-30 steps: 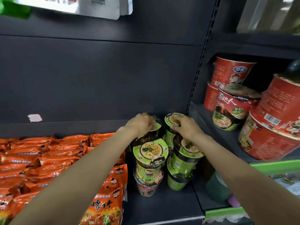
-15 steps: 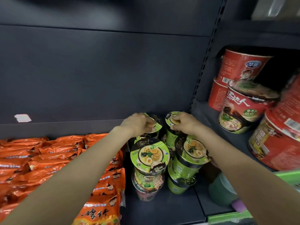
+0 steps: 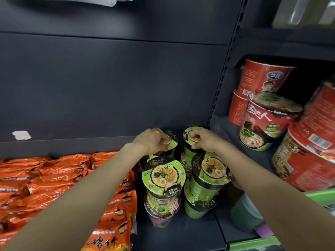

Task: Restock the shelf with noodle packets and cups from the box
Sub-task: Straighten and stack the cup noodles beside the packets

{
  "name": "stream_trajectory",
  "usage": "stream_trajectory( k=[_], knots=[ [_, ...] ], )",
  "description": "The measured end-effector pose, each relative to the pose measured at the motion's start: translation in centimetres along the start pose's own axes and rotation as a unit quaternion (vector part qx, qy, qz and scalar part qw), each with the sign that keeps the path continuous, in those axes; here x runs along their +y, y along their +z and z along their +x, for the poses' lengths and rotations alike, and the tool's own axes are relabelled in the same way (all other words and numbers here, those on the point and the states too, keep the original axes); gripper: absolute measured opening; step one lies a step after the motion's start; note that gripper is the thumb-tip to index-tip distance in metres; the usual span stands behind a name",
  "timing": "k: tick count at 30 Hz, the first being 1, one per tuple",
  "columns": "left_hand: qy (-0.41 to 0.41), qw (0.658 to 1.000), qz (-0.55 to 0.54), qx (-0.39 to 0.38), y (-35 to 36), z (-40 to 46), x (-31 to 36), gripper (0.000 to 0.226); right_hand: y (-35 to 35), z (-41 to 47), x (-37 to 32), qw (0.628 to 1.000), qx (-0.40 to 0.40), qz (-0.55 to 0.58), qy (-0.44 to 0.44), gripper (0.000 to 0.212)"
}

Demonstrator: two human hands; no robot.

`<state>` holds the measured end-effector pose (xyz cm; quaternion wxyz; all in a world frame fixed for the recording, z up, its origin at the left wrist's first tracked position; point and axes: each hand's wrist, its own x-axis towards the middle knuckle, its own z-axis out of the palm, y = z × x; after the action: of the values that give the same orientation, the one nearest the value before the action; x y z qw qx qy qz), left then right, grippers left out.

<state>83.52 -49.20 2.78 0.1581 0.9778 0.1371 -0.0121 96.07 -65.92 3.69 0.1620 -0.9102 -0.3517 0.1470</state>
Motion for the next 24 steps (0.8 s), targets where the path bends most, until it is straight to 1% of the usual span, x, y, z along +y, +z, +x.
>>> stream_trajectory(
  k=[6, 11, 17, 20, 22, 24],
  knots=[
    [0.002, 1.000, 0.015, -0.001, 0.0, 0.0, 0.0, 0.047, 0.8, -0.1, -0.6, 0.997, 0.070, -0.024, -0.015, 0.044],
    [0.000, 1.000, 0.014, -0.001, -0.1, -0.2, 0.0, 0.047, 0.6, -0.1, -0.3, 0.998, 0.018, 0.002, -0.052, 0.041],
    [-0.003, 1.000, 0.016, -0.006, -0.2, -0.4, 0.2, 0.047, 0.3, -0.1, -0.2, 0.999, -0.013, -0.001, -0.039, 0.043],
    [-0.003, 1.000, 0.017, -0.005, -0.2, -0.5, 0.3, 0.047, 0.2, -0.2, -0.1, 0.999, -0.013, 0.003, -0.044, 0.045],
    [-0.003, 1.000, 0.019, -0.007, -0.3, -0.6, 0.4, 0.047, 0.0, -0.1, -0.3, 0.999, -0.012, 0.015, -0.039, 0.050],
    [-0.002, 1.000, 0.022, -0.009, -0.3, -0.7, 0.4, 0.047, -0.7, 0.2, -0.5, 1.000, -0.008, 0.010, -0.026, 0.065]
  ],
)
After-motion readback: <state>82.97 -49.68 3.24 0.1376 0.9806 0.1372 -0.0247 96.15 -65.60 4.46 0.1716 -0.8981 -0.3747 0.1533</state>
